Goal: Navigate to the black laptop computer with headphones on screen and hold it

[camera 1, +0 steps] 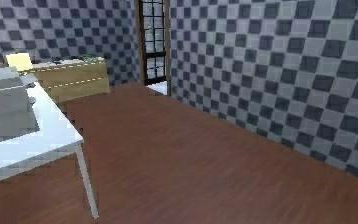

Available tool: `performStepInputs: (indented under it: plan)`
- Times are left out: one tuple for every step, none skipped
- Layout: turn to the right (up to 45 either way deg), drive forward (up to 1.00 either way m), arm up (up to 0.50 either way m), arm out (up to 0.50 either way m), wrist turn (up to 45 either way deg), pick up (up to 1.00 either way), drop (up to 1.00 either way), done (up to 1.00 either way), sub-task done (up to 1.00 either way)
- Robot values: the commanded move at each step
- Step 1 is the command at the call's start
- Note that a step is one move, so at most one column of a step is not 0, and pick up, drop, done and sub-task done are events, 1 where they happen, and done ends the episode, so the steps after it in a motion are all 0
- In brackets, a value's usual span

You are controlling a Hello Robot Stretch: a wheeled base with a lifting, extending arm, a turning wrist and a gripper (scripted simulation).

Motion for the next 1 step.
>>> performStepInputs:
  plan:
    - [0.0,1.00,0.00,0.00,0.0,0.00,0.00,0.00,0.00]
